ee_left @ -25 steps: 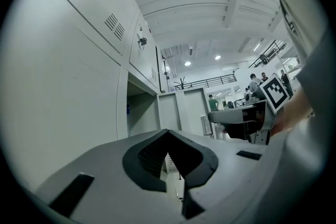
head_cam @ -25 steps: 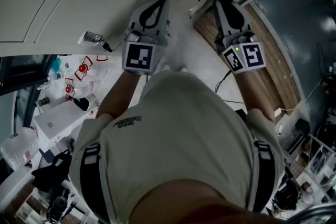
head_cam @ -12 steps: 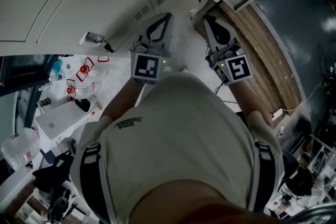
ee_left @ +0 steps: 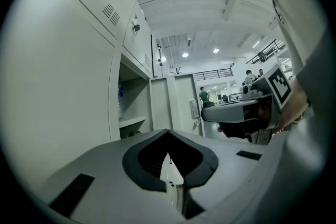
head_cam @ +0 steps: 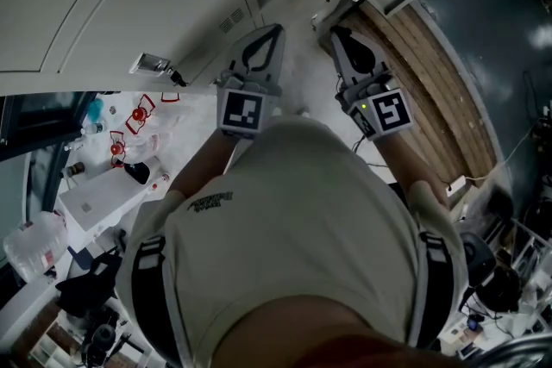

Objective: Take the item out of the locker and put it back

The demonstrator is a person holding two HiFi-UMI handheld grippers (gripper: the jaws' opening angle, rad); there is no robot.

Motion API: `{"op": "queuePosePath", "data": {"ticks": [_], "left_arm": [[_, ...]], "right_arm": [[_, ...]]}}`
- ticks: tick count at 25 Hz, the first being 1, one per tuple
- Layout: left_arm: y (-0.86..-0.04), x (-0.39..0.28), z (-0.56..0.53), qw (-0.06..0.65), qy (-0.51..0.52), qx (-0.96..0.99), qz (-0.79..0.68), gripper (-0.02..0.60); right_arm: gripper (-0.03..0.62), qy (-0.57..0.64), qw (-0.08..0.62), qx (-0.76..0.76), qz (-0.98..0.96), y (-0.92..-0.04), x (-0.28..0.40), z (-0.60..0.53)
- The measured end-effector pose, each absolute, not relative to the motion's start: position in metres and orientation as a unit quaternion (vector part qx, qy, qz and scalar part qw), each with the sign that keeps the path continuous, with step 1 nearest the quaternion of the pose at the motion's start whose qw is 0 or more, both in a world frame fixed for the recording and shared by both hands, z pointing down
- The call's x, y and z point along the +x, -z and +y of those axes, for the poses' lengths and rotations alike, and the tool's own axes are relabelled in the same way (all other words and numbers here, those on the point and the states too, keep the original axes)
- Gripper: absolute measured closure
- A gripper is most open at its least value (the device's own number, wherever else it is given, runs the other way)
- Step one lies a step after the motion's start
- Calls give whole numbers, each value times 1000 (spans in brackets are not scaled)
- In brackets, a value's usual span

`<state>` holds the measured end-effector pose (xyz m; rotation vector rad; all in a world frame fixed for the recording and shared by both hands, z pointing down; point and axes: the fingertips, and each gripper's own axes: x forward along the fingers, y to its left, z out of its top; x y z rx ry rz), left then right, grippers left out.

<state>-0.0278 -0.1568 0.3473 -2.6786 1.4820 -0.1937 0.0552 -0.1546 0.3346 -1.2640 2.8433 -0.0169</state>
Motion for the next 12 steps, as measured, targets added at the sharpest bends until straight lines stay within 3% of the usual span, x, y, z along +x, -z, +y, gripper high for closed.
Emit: {"op": "queuePosePath", "data": {"ticks": [12], "left_arm": [[-351, -24, -163, 35, 66, -876, 476, 566]], "right_arm": [[595, 9, 2, -405, 914, -338, 54, -156]]}}
